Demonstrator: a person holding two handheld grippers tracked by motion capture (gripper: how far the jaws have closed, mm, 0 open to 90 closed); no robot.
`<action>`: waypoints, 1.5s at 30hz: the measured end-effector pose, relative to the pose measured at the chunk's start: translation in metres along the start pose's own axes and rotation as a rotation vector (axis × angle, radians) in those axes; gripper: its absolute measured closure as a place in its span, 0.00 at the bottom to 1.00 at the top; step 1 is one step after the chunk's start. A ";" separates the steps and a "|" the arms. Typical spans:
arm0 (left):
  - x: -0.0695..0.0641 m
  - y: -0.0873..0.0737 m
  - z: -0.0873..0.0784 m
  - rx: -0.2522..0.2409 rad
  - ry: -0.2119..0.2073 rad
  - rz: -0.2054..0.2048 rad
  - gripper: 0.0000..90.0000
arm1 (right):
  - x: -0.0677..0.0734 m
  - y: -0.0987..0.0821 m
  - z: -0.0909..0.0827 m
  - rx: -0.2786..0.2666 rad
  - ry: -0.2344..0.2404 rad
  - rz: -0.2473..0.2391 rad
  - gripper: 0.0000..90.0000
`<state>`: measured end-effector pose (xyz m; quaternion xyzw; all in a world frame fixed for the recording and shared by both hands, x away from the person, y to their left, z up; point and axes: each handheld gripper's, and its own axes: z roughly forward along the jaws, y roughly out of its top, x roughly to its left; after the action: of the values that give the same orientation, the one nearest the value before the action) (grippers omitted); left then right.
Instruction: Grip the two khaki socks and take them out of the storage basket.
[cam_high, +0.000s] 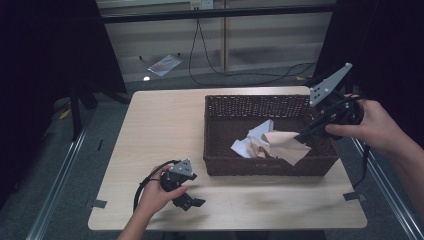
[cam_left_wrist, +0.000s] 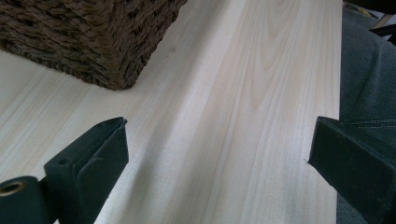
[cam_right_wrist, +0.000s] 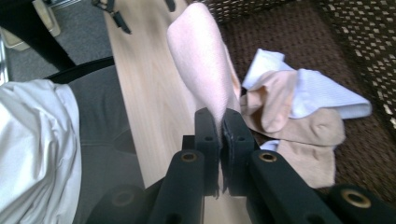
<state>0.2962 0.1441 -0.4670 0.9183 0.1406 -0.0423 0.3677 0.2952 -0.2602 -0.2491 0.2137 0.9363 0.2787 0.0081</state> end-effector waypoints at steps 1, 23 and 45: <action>0.000 0.001 -0.001 0.017 -0.002 0.005 0.05 | 0.002 -0.001 0.001 -0.002 0.007 -0.002 0.97; 0.000 0.000 0.002 0.003 -0.003 0.019 0.04 | 0.009 -0.025 0.065 0.089 0.079 -0.030 0.97; 0.000 0.000 0.001 0.005 -0.007 0.034 0.04 | 0.012 -0.031 0.109 0.229 0.070 -0.043 0.94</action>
<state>0.2960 0.1435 -0.4672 0.9213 0.1235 -0.0395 0.3665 0.2869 -0.2220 -0.3562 0.1834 0.9660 0.1772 -0.0431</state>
